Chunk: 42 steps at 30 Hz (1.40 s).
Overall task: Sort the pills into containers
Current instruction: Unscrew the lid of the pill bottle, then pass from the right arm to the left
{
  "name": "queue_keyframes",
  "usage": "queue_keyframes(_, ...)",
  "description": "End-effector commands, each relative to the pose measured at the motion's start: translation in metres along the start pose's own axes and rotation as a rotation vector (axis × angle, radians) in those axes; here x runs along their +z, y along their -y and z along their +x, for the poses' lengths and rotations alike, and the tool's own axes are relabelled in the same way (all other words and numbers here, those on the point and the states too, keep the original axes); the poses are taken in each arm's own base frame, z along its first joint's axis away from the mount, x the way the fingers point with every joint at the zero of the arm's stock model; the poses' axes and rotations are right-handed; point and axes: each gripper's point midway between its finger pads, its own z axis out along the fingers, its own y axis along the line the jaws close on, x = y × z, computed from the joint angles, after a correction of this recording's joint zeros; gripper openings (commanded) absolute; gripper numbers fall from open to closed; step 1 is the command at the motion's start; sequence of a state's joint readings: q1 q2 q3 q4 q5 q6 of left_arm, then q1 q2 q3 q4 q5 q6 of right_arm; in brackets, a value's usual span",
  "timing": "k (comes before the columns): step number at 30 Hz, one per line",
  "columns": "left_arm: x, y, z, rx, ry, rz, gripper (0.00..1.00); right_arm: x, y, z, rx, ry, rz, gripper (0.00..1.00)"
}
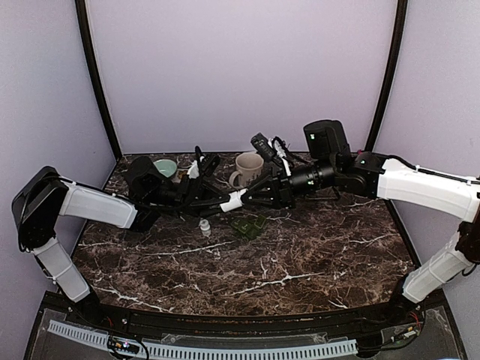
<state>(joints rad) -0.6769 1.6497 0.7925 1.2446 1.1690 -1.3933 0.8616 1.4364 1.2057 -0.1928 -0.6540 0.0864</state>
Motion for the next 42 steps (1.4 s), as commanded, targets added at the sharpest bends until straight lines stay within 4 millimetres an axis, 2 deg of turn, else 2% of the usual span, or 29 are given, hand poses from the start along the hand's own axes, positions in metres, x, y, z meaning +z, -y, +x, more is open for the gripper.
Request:
queue_keyframes(1,0.006,0.054,0.000,0.184,-0.057,0.118,0.17,0.007,0.021,0.017,0.016,-0.034,0.072,0.02)
queue_keyframes(18,0.006,0.053,0.003,0.190,-0.074,0.151,0.17,0.002,0.009,-0.003,0.076,0.038,-0.041,0.05)
queue_keyframes(27,0.006,0.054,0.005,0.191,-0.085,0.158,0.17,0.000,0.005,-0.008,0.114,0.057,-0.106,0.06)
queue_keyframes(42,0.007,0.054,0.003,0.184,-0.098,0.164,0.16,-0.010,0.010,-0.013,0.137,0.089,-0.127,0.09)
